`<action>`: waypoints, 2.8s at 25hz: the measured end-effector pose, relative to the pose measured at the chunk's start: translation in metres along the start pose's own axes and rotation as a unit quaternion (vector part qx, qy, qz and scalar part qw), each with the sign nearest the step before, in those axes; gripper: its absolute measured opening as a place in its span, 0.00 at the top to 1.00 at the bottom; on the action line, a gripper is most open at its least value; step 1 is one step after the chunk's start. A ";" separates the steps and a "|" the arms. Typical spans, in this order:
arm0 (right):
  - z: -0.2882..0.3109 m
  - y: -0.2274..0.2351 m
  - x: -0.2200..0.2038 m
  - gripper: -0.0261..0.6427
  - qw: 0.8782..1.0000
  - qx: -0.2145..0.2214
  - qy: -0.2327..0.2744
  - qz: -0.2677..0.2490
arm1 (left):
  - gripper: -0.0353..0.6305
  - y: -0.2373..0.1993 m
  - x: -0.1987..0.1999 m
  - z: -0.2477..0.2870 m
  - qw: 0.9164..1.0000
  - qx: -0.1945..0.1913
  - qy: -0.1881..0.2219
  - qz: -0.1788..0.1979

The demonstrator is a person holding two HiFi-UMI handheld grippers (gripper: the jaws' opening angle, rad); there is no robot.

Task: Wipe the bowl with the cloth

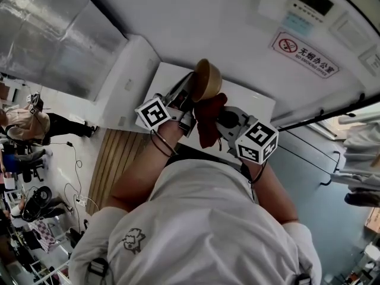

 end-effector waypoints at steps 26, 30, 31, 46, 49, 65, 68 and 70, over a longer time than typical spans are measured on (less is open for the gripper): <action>-0.048 0.077 0.068 0.89 0.983 -0.128 0.133 0.017 | 0.92 0.036 -0.023 -0.003 0.990 -0.118 -0.075 -0.022; -0.034 0.083 0.049 0.89 0.985 -0.115 0.119 0.053 | 0.92 0.045 -0.020 -0.003 0.988 -0.136 -0.073 -0.027; -0.029 0.083 0.045 0.89 0.986 -0.112 0.110 0.059 | 0.92 0.046 -0.018 -0.004 0.988 -0.137 -0.072 -0.023; 0.005 0.045 0.002 0.89 0.995 -0.003 0.040 0.096 | 0.92 0.000 0.026 -0.020 0.996 -0.024 -0.057 0.068; 0.001 0.042 0.007 0.89 0.995 0.002 0.044 0.089 | 0.92 -0.013 0.033 -0.028 0.995 -0.002 -0.056 0.077; -0.012 0.089 -0.045 0.89 0.987 -0.106 0.010 0.119 | 0.92 -0.092 0.047 -0.052 0.986 0.083 -0.109 0.094; -0.007 0.099 -0.063 0.89 0.983 -0.120 0.000 0.138 | 0.92 -0.104 0.046 -0.051 0.979 0.094 -0.134 0.120; -0.005 0.101 -0.075 0.89 0.980 -0.128 -0.006 0.151 | 0.92 -0.113 0.040 -0.053 0.973 0.101 -0.155 0.138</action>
Point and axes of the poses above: the fingertips, and each gripper's own axes: z forward along the fingers, y to its right, x out of its top, the point moved 5 cm from there along -z, backward along the fingers, and after that the axes turned 6 degrees about -z, right-handed, at the moved point
